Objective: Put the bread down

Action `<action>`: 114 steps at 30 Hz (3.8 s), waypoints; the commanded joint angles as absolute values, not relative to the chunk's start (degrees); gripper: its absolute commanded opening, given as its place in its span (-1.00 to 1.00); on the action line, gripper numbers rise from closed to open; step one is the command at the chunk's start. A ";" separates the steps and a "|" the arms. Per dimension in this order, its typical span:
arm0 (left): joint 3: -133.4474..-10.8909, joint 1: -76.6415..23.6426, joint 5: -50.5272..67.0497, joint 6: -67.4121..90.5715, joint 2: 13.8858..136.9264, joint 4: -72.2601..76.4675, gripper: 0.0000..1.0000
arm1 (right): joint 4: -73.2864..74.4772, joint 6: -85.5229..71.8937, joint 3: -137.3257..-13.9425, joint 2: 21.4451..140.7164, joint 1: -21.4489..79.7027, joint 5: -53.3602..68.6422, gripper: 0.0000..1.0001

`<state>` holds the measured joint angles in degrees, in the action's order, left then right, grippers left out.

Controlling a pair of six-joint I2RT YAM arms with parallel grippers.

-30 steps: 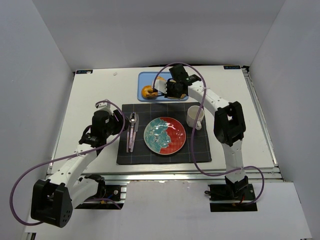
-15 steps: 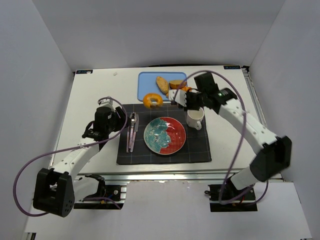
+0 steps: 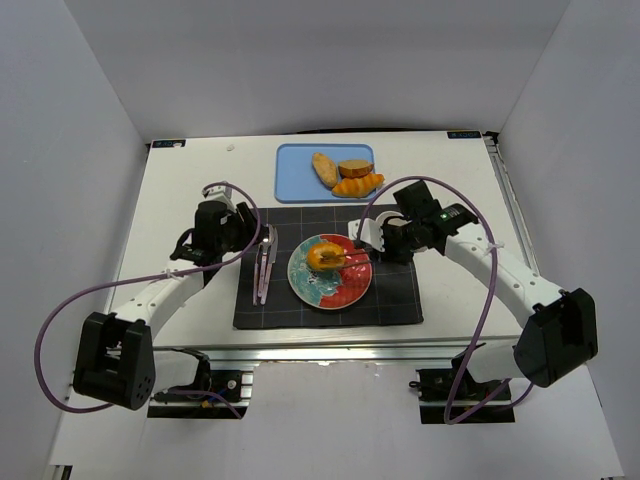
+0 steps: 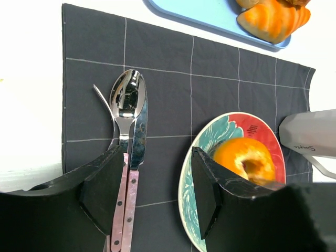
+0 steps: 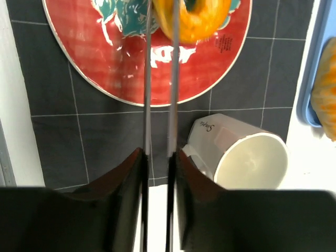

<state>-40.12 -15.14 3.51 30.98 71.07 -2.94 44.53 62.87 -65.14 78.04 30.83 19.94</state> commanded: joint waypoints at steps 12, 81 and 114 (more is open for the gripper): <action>-40.43 -15.21 3.60 30.94 68.56 -2.55 0.28 | 44.39 63.20 -72.59 76.90 30.24 27.06 0.00; -47.46 -18.28 -7.30 24.78 73.30 -11.78 0.22 | 37.97 50.98 -106.88 105.13 18.46 11.42 -0.98; -41.84 -18.28 -5.80 30.15 64.78 -5.62 0.23 | 48.34 48.60 -62.49 73.65 23.12 29.36 -0.58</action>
